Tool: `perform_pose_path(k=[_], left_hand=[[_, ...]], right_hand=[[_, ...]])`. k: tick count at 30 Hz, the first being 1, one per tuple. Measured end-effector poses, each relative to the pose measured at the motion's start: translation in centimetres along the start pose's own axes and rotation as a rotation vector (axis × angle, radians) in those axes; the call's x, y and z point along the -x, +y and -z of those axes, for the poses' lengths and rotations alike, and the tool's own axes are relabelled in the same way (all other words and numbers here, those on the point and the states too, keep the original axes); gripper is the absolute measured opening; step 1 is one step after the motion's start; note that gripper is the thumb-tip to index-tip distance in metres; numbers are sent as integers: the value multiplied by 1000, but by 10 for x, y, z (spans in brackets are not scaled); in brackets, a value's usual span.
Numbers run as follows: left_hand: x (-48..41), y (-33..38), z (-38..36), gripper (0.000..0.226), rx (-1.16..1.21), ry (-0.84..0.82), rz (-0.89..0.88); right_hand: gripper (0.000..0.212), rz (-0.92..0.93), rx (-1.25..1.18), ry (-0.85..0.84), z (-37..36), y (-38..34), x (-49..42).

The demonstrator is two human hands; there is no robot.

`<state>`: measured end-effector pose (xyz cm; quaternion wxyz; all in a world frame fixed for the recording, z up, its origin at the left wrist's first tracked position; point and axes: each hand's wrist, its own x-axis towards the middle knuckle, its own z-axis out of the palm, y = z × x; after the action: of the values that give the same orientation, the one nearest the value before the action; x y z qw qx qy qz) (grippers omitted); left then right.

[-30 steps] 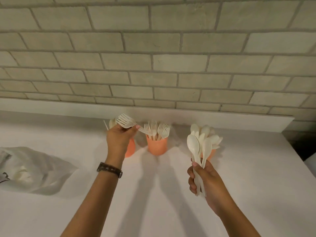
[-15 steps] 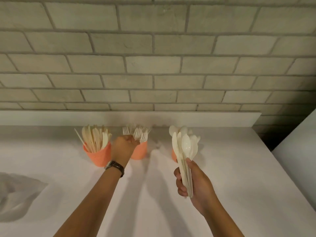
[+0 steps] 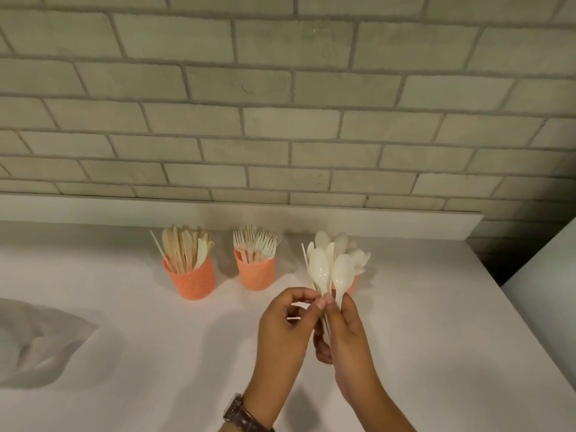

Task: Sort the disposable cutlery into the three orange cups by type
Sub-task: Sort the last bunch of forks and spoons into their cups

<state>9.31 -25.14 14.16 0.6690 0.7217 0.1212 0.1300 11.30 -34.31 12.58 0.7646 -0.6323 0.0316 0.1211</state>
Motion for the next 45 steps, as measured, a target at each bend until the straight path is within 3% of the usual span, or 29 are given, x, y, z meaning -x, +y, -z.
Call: perform_pose_path(k=[4,7,10,18,28,32,37,41,45], left_hand=[[3,-2,5,19,39,-1,16],[3,-2,6,12,111,14,69],[3,1,8,25,210,-4,141],[1,8,15,18,30,-238,85],[2,12,9,18,128,-78,112],[-2,10,9,21,120,-64,118],[-5,8,15,23,54,-109,64],[-8,6,17,24,12,-121,59],[-15,1,21,16,69,-83,152]], right_hand=[[32,33,10,-55,-2,1,6],[20,28,9,-89,-2,-1,8],[17,22,1,-131,-3,-4,8],[30,93,126,-87,-3,-4,13],[28,173,278,12,-3,2,9],[31,295,391,62,2,2,0],[43,218,393,-105,14,-15,-10],[11,153,328,-88,18,-16,-11],[14,119,329,-100,23,-10,-14]])
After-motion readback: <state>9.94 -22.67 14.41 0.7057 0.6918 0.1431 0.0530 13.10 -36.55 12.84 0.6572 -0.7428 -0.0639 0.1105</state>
